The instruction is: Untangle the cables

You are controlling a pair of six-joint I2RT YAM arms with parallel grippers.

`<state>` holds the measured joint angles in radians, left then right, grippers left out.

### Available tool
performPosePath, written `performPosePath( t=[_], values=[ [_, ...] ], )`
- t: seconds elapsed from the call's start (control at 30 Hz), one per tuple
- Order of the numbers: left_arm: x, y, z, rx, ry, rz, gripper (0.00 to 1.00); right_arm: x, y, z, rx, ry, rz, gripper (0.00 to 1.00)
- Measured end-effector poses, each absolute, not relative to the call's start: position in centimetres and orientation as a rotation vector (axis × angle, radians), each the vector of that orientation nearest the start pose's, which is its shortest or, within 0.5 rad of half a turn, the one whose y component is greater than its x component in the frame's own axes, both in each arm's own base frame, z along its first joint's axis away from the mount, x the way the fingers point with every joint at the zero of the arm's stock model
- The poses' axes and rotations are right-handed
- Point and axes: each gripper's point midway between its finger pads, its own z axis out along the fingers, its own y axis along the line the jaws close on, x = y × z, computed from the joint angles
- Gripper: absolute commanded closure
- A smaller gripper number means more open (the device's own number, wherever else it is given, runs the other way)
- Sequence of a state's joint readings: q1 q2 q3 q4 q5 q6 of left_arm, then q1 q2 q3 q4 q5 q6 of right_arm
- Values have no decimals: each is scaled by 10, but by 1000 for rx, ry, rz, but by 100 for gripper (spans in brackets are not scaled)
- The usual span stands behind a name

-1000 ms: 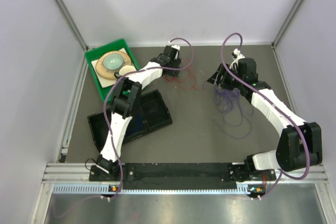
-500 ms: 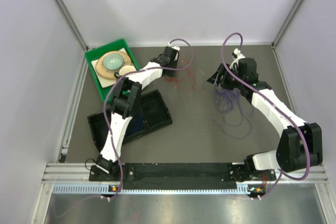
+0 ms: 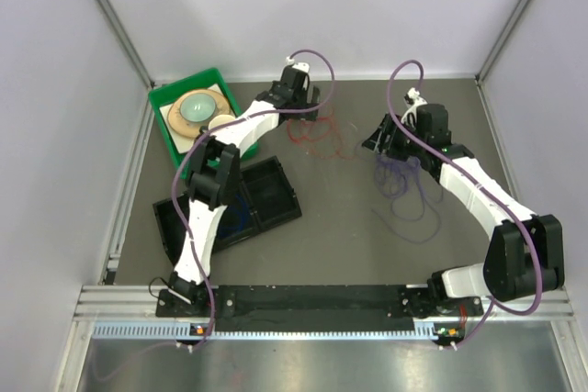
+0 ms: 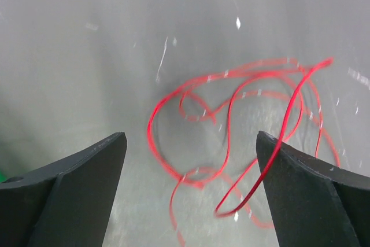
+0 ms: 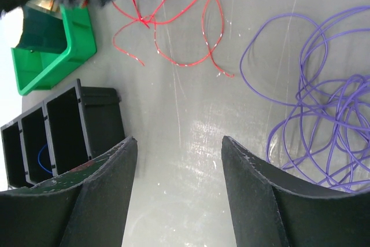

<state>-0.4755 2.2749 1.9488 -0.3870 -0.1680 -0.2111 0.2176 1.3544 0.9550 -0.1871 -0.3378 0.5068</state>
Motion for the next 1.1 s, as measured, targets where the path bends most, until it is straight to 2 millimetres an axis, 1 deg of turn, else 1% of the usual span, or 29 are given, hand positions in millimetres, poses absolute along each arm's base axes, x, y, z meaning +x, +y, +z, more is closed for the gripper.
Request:
performPosePath(
  t=[0.1, 0.17, 0.3, 0.4, 0.47, 0.57, 0.6, 0.63, 0.67, 0.73, 0.77, 0.8, 0.87, 0.9, 0.97, 1.0, 1.1],
  values=[
    [564, -266, 94, 195, 2256, -189, 1, 360, 159, 171, 121, 2225, 775, 40],
    [569, -268, 83, 184, 2268, -200, 1, 358, 158, 169, 121, 2229, 774, 40],
    [571, -266, 58, 173, 2313, -193, 1, 354, 158, 167, 123, 2237, 773, 40],
    [567, -264, 43, 168, 2349, -182, 1, 354, 158, 166, 123, 2239, 775, 41],
    [567, -263, 39, 165, 2355, -178, 1, 353, 158, 165, 124, 2243, 777, 41],
    [567, -263, 39, 163, 2356, -178, 1, 353, 158, 165, 123, 2243, 781, 41],
    [567, -263, 39, 163, 2357, -178, 3, 353, 158, 165, 124, 2243, 781, 41],
    [567, -263, 39, 163, 2357, -178, 7, 353, 158, 165, 123, 2243, 781, 41],
    [567, -263, 39, 163, 2357, -178, 19, 353, 158, 165, 124, 2243, 781, 41],
    [566, -263, 39, 165, 2358, -178, 31, 353, 158, 165, 124, 2243, 781, 41],
    [566, -263, 39, 160, 2359, -182, 46, 353, 158, 165, 124, 2243, 781, 42],
    [566, -263, 39, 160, 2359, -182, 50, 353, 158, 165, 124, 2243, 781, 42],
    [566, -264, 39, 157, 2361, -186, 65, 353, 158, 165, 124, 2243, 781, 42],
    [566, -264, 38, 157, 2362, -187, 77, 353, 158, 165, 124, 2243, 781, 41],
    [565, -264, 37, 151, 2363, -190, 89, 353, 158, 165, 124, 2243, 781, 42],
    [565, -264, 36, 151, 2363, -191, 100, 353, 159, 165, 125, 2243, 782, 42],
    [563, -263, 36, 146, 2365, -193, 100, 352, 159, 165, 131, 2244, 787, 42]
  ],
)
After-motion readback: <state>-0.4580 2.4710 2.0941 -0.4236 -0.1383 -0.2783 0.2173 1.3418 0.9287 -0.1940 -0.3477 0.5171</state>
